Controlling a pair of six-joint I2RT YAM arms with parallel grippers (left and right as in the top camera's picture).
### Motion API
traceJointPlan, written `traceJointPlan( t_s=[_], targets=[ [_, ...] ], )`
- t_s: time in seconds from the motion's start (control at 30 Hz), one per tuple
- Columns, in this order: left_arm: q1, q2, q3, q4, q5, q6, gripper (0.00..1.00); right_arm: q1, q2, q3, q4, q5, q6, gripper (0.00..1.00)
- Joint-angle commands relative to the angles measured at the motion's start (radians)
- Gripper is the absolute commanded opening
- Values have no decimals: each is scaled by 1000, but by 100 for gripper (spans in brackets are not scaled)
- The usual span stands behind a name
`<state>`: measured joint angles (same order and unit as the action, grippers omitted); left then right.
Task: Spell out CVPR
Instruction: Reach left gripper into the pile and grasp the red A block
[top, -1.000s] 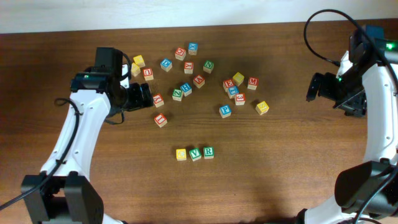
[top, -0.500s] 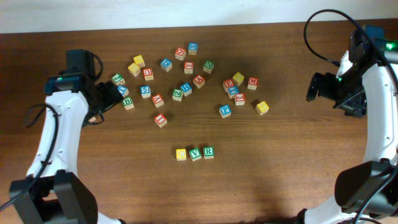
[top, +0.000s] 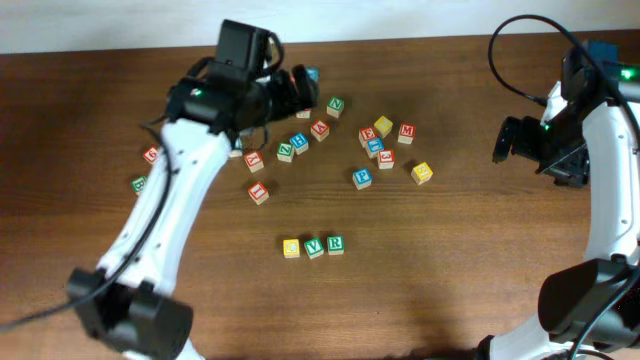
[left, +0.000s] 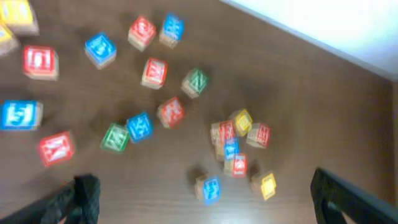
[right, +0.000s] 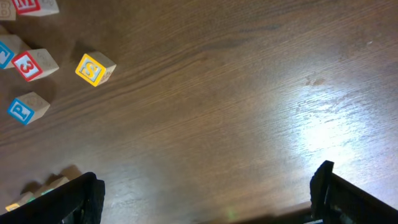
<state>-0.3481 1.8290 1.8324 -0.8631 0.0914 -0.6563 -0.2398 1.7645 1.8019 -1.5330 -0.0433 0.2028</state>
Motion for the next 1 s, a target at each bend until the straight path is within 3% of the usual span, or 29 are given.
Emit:
traceJointPlan(
  t_s=[0.0, 0.1, 0.23, 0.37, 0.4, 0.57, 0.67, 0.97],
  targets=[
    [-45, 146, 6, 174, -95, -144, 98, 3, -8, 16, 3, -5, -5, 98],
    [-131, 282, 6, 266, -298, -294, 100, 3, -8, 16, 3, -5, -5, 98],
    [-163, 400, 6, 265, -298, -406, 97, 3, -8, 16, 3, -5, -5, 98],
    [-167, 473, 6, 275, -275, -409, 86, 3, -8, 16, 3, -5, -5, 98],
    [-171, 484, 6, 287, -274, -409, 77, 3, -8, 16, 3, -5, -5, 98],
    [-177, 524, 6, 320, -273, -405, 76, 3, -8, 16, 3, -5, -5, 98],
    [-174, 527, 6, 318, -344, -393, 64, 3, -8, 16, 3, -5, -5, 98],
    [-173, 528, 5, 312, -425, -333, 54, 3, -8, 16, 3, -5, -5, 98]
  ],
)
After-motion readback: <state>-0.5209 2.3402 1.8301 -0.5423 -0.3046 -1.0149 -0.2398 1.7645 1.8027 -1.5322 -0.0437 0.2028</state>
